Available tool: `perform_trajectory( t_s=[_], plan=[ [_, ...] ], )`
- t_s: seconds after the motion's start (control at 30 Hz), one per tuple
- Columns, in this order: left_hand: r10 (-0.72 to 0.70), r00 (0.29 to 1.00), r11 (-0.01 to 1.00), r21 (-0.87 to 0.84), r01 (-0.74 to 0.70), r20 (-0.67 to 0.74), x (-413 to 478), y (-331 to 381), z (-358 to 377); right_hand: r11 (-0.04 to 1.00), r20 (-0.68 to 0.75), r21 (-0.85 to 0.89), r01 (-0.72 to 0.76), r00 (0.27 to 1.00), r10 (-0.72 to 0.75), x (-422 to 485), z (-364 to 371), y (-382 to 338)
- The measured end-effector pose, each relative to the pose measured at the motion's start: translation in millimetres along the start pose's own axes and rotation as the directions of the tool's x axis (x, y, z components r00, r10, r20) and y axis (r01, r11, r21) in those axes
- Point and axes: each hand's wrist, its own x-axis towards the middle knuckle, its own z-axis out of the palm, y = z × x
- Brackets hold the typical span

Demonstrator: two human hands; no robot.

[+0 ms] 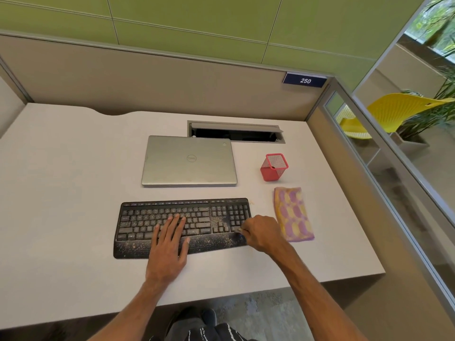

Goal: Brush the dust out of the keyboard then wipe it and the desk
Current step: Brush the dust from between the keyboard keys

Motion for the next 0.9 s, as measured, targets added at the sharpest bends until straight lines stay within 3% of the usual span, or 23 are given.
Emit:
perform_trajectory(
  t_s=[0.27,0.5,0.73,0.9],
  plan=[
    [-0.007,1.000,1.000,-0.003,0.007,0.007,-0.6,0.2,0.0,0.972,-0.154,0.204,-0.112,0.977,0.145,17.4,-0.9,-8.1],
    [-0.010,1.000,1.000,-0.008,0.010,0.004,-0.2,1.3,-0.9,0.964,0.021,0.248,-0.095,0.996,0.092,23.5,-0.1,-9.0],
    [-0.009,1.000,1.000,-0.012,0.010,0.010,-0.1,1.1,-1.2,0.916,-0.132,0.359,-0.181,0.961,0.242,39.3,-12.4,-2.6],
    [-0.010,1.000,1.000,-0.008,0.010,0.003,0.5,2.8,-3.5,0.894,-0.105,0.395,-0.212,0.956,0.273,56.3,-14.8,-14.0]
  ],
)
